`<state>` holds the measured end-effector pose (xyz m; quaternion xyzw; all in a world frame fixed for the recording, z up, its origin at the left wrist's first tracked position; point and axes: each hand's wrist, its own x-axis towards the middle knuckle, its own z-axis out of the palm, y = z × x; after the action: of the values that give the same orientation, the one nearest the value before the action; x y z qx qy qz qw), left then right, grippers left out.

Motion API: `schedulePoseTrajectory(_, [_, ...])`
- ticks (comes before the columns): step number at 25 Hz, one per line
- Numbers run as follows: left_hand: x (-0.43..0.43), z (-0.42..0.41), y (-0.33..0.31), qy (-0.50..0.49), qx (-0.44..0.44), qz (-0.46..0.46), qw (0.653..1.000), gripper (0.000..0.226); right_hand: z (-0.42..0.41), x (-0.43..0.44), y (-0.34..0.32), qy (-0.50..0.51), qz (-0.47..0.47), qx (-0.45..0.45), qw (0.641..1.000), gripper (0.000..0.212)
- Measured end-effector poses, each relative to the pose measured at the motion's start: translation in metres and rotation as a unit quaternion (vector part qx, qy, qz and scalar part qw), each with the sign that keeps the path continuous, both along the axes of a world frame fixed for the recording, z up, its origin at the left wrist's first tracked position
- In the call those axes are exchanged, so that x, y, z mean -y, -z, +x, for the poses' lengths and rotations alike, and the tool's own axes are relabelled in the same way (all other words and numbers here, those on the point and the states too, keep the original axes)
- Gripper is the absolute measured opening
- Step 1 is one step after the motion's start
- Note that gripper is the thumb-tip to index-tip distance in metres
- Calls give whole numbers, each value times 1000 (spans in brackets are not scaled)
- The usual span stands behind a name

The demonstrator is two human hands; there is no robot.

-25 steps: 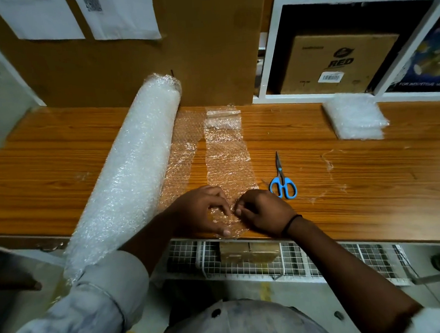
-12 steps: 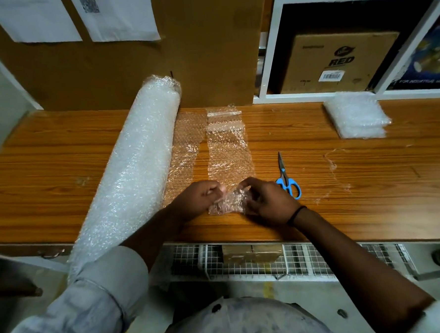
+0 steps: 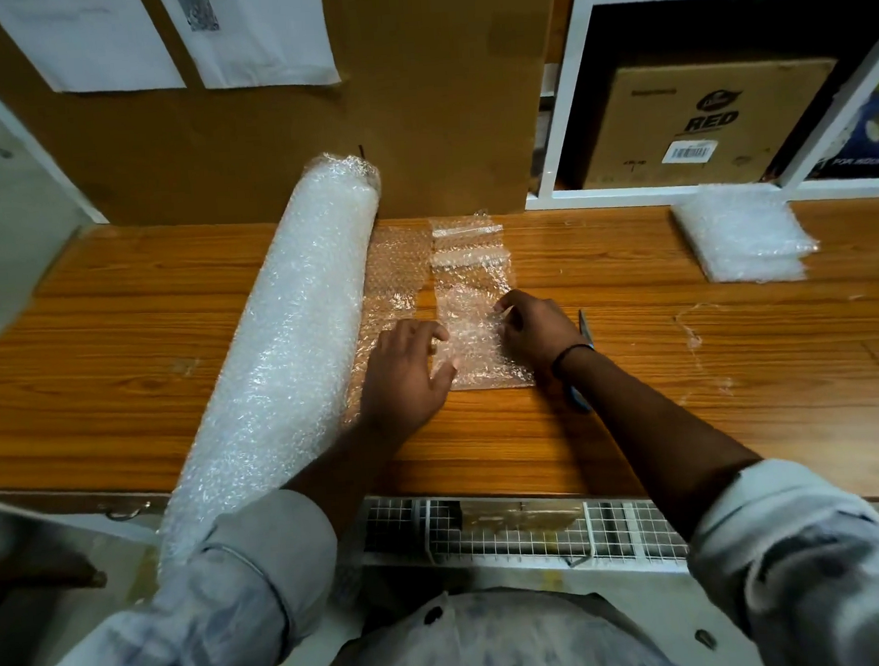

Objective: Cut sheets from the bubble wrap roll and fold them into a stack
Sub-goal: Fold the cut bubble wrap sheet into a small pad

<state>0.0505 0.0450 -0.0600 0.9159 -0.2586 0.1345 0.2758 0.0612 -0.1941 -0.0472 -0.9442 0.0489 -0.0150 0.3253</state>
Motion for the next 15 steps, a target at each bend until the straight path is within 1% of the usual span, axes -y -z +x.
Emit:
schedulePoseTrajectory(2, [-3, 0, 5, 32, 32, 46, 998, 27, 6, 1, 5, 1, -33, 20, 999, 32])
schedulePoseTrajectory(4, [-5, -2, 13, 47, 39, 66, 996, 21, 4, -1, 6, 10, -89, 53, 995, 37])
schedulePoseTrajectory(6, [-7, -6, 19, 37, 37, 56, 997, 16, -10, -8, 4, 11, -120, 111, 986, 30])
schedulePoseTrajectory(8, [-9, -9, 21, 31, 39, 48, 998, 16, -35, -18, 3, -20, -124, 156, 980, 24])
schedulePoseTrajectory(10, [-12, -10, 21, 54, 49, 62, 995, 21, -65, -25, 10, -80, -142, 152, 975, 25])
schedulePoseTrajectory(12, [-16, -10, 20, 93, 67, 78, 990, 23, -87, -25, 23, -130, -185, 128, 966, 32])
schedulePoseTrajectory(15, [-18, -8, 18, 123, 80, 89, 985, 16, -96, -20, 26, -133, -191, 115, 966, 39])
